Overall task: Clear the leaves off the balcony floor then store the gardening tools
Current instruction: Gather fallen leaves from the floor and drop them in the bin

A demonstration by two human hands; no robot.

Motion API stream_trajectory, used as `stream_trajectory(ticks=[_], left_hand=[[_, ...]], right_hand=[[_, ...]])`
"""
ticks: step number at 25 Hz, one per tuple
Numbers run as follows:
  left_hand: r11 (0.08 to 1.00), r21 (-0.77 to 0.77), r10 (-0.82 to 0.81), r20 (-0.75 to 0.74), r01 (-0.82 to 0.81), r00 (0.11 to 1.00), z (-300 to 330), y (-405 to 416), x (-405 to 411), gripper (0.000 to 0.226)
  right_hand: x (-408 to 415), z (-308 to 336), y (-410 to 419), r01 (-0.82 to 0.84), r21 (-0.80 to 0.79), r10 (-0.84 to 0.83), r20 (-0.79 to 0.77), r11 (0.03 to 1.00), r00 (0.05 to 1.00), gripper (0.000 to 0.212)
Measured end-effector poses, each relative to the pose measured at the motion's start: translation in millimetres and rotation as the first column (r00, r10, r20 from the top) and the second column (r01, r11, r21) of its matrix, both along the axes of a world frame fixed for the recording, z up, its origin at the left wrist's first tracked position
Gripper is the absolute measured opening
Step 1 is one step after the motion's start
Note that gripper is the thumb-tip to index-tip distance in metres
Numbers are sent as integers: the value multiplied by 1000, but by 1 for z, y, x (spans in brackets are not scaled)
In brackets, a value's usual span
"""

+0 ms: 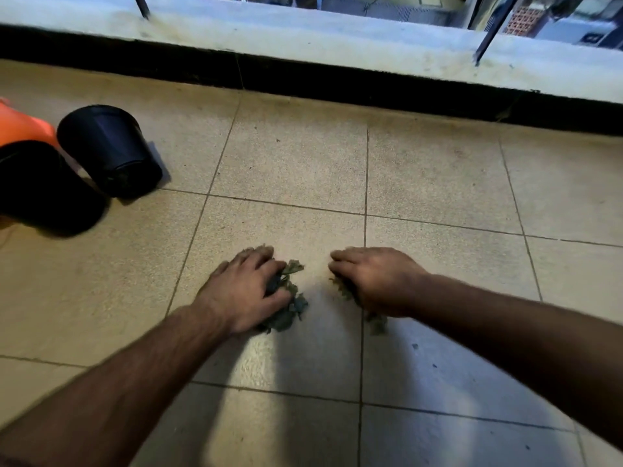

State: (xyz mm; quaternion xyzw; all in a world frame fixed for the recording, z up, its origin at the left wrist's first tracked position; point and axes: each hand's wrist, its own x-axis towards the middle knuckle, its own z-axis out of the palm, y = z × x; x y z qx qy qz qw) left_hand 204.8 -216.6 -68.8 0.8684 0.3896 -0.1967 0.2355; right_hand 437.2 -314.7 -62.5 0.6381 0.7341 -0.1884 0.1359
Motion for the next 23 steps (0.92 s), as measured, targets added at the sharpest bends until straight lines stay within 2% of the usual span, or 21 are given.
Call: stream_trajectory(ticks=[1,3,5,6,9,12,14,16,18,21,23], left_hand=[[1000,7,-9,18,8,1000,2,-3,-6,97],[999,39,-5,65,2,998,5,-5,-11,101],[1000,3,-19,50,19,999,8,-2,-9,113],[998,-44,-52,-11,52,999,10,0,-6,125],[980,-171,-141,-207,106,968,13,6,7,157],[977,-180,-162,-302,110,940,13,1,18,160],[979,-131,-191,-311,157,931,12,-9,21,145],[975,-76,-223,-266,210,938,8,-18,19,113],[976,-12,-218,-180,219,959,6,-24,10,87],[978,88,-184,-42,187,982,12,-36,-6,61],[972,137,-197,38,190,980,14,-43,-14,48]], right_hand=[[7,6,-12,13,-8,-13,-18,1000,1000,56],[21,15,-24,149,26,-147,-66,989,987,52],[34,14,-24,253,3,-252,-92,967,963,69],[37,12,-21,255,-78,-261,-86,964,962,85],[34,13,-12,126,-337,-160,-76,933,984,121],[21,12,-14,-23,-396,42,37,918,998,129],[17,9,-19,-109,-328,156,122,938,980,117],[19,6,-27,-143,-251,179,125,957,976,97],[24,-1,-41,-130,-155,141,62,979,988,77],[24,-6,-65,-50,24,52,-80,998,995,50],[17,-3,-74,0,69,8,-120,998,993,37]])
